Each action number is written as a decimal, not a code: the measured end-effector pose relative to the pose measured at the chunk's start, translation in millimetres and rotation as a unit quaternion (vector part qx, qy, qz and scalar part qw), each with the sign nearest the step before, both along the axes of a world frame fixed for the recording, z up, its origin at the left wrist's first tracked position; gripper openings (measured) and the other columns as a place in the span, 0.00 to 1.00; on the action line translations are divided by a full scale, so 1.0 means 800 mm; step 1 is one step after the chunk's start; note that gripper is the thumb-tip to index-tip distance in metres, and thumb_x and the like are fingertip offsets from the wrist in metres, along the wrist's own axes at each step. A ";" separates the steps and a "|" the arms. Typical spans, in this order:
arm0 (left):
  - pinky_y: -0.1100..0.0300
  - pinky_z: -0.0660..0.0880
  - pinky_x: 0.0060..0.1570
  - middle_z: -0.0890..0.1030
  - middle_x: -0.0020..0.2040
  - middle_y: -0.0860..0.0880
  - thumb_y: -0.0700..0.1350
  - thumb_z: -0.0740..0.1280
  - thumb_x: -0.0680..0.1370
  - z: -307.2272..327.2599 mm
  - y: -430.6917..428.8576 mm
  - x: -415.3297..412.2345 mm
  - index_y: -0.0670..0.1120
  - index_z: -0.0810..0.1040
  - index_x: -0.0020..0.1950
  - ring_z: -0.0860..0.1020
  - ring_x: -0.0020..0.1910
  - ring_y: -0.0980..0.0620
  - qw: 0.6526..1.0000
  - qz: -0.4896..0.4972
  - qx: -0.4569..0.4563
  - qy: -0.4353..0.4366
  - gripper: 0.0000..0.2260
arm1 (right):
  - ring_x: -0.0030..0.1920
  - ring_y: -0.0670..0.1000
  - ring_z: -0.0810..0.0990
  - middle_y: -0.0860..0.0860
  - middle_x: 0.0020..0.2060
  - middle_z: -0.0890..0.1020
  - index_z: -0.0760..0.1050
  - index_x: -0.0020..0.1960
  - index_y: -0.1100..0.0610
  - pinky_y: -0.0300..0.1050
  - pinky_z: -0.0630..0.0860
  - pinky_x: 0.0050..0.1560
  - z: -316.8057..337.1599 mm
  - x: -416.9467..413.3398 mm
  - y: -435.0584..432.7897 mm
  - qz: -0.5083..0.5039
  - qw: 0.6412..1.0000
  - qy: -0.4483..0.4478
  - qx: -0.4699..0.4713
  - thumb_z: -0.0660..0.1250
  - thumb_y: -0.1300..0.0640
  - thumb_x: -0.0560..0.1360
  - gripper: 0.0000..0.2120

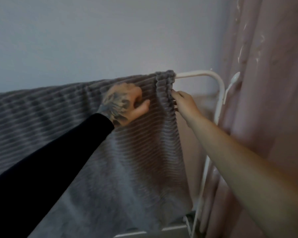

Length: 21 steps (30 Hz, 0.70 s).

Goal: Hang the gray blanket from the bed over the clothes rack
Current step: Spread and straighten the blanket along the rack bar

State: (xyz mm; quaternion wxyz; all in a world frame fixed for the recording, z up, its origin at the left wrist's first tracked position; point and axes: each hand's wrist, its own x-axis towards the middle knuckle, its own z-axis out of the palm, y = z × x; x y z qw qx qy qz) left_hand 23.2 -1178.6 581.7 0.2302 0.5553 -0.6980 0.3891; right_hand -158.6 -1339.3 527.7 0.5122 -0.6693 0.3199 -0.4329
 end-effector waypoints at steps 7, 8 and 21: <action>0.56 0.77 0.44 0.86 0.42 0.54 0.84 0.53 0.67 -0.096 -0.019 -0.065 0.53 0.84 0.44 0.83 0.42 0.54 0.920 0.123 0.294 0.228 0.38 | 0.46 0.54 0.87 0.53 0.47 0.90 0.84 0.57 0.55 0.50 0.83 0.45 -0.048 0.012 0.013 0.180 0.977 0.094 0.063 0.69 0.53 0.79 0.10; 0.58 0.77 0.51 0.87 0.51 0.54 0.80 0.59 0.69 -0.102 -0.022 -0.068 0.55 0.85 0.54 0.84 0.50 0.53 0.911 0.100 0.310 0.251 0.34 | 0.48 0.56 0.87 0.56 0.50 0.89 0.83 0.60 0.57 0.52 0.83 0.48 -0.052 0.011 0.016 0.192 0.974 0.105 0.056 0.70 0.55 0.79 0.11; 0.55 0.73 0.43 0.80 0.56 0.43 0.51 0.70 0.75 -0.108 0.008 -0.024 0.45 0.75 0.56 0.81 0.52 0.38 0.929 0.222 0.160 0.249 0.14 | 0.50 0.56 0.85 0.54 0.49 0.88 0.87 0.52 0.56 0.49 0.80 0.54 -0.112 -0.025 0.011 -0.022 0.909 0.324 -0.263 0.70 0.62 0.78 0.08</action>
